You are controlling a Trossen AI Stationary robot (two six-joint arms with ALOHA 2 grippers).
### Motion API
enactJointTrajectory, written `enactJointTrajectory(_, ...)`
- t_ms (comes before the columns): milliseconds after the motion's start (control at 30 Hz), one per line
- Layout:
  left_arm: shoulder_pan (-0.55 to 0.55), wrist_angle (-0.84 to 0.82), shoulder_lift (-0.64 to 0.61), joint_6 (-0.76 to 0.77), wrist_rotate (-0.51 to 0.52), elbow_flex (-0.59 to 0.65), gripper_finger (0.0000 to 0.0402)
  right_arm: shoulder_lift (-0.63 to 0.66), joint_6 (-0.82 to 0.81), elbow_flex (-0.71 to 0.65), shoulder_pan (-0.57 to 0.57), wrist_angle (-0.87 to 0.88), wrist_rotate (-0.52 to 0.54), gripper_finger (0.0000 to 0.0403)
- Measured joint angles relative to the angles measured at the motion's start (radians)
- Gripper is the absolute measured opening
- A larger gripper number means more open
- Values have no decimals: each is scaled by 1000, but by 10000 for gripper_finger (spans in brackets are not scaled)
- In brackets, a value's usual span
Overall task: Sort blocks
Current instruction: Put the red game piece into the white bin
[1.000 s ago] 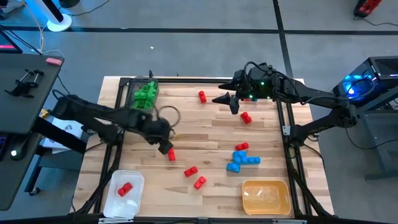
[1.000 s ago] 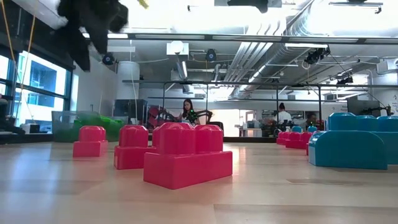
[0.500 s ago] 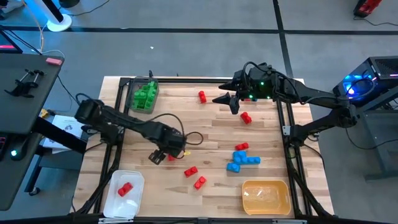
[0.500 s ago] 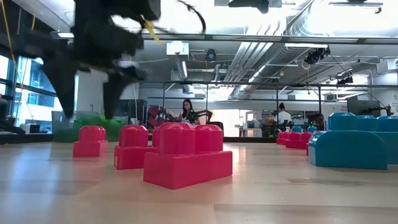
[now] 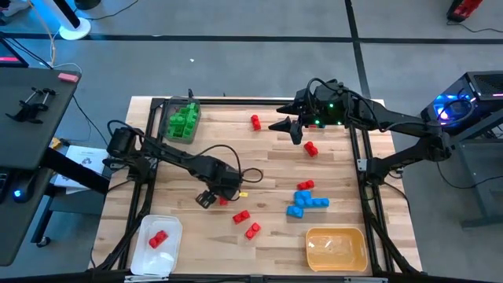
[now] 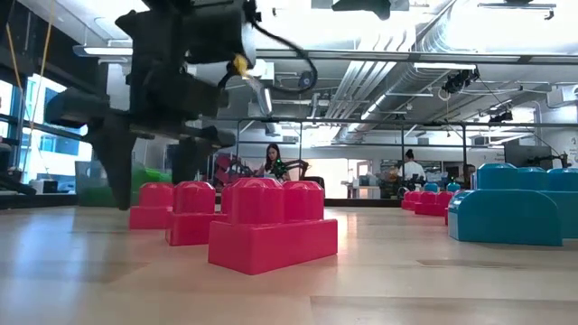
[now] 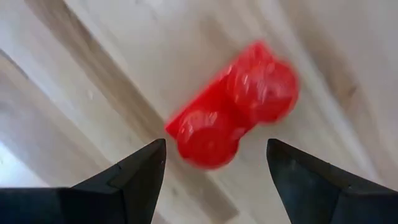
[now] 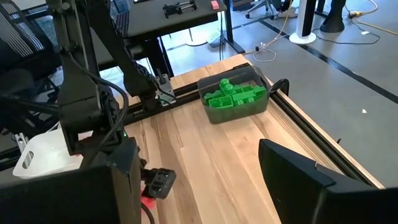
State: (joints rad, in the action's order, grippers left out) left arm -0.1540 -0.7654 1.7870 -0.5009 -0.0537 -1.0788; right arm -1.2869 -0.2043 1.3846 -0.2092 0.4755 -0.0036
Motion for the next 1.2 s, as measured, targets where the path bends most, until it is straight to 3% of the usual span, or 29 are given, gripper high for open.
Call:
enactJointTrajectory(200,3,38,1,77,-26,2,242,0,0,0,0,7,0,215)
enactJointTrajectory(400,13,18,-2,96,73,2,226,0,0,0,0,8,0,215)
enactJointTrajectory(600,56,-37,-2,234,119,-8,226,0,0,0,0,18,0,215)
enactJointTrajectory(800,80,-116,-33,348,7,-37,225,0,2,0,0,18,0,215)
enactJointTrajectory(967,81,-44,-131,515,-112,-35,225,0,0,0,0,26,0,215)
enactJointTrajectory(1100,81,121,-229,656,-104,-12,224,0,0,0,0,39,0,215)
enactJointTrajectory(1200,79,155,-254,681,-29,-2,205,-2,0,0,0,39,0,215)
